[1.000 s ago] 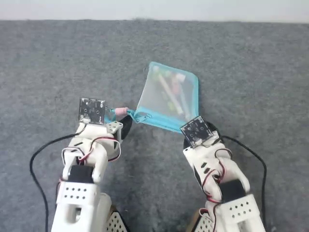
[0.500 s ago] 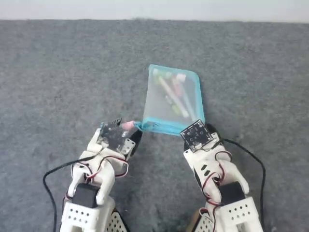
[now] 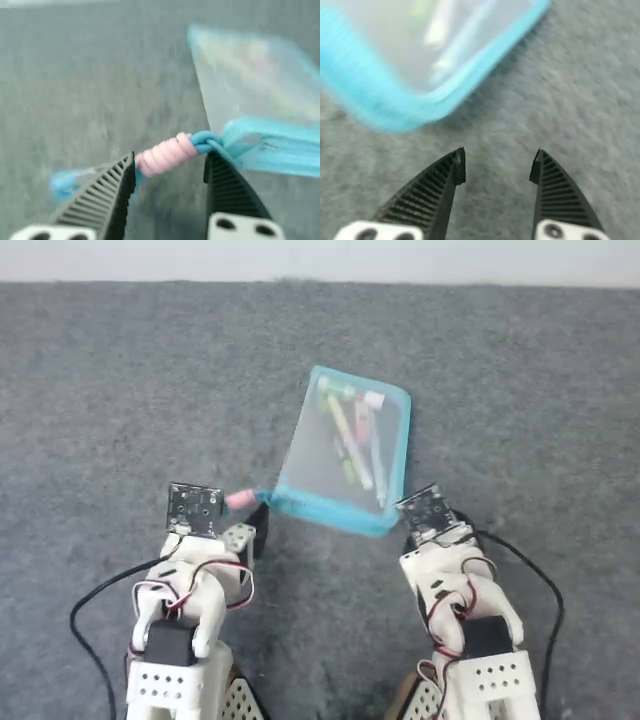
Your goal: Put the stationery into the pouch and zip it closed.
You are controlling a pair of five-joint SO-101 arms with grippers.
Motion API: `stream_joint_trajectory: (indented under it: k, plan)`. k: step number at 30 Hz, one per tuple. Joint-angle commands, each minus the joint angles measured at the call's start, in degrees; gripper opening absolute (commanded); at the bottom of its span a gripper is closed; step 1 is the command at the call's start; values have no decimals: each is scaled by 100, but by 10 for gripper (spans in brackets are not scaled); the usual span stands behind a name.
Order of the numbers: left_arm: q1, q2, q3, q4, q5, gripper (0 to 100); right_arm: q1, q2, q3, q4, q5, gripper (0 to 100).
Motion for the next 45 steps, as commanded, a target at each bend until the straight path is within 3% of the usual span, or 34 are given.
stream_joint_trajectory:
  k: [1, 6, 11, 13, 15, 19, 22, 24, 27, 31, 35, 39, 45]
  plan:
    - [-18, -79, -48, 396, -527, 214, 207, -110, 123, 31, 123, 205]
    - [-9, -79, -48, 879, -1829, 223, 189, -84, 123, 31, 123, 205]
    - [-35, -97, -48, 1116, -2040, 383, 171, -66, 123, 31, 123, 205]
    - [-18, -105, -48, 1090, -2040, 395, 171, -57, 123, 31, 97, 205]
    - [-18, -105, -48, 870, -1908, 379, 171, -57, 123, 84, 88, 205]
    - [-18, -105, -48, 404, -905, 293, 171, -101, 123, 585, 79, 205]
    - [-26, -97, -48, 316, -264, 139, 207, -101, 123, 840, 79, 200]
    - [-44, -97, -48, 325, -246, 10, 207, -101, 123, 901, 79, 145]
    - [-62, -70, -48, 396, -264, 28, 207, -110, 123, 910, 114, 0]
    - [-62, -70, -48, 475, -264, 11, 347, -101, 123, 1095, 123, 39]
    - [-70, -97, -48, 1187, -273, 12, 884, -110, 123, 1226, 123, 40]
    - [-62, -97, -48, 1407, -273, 12, 1367, -110, 123, 1244, 123, 40]
    - [-62, -97, -48, 1459, -264, 12, 1481, -110, 123, 1244, 123, 40]
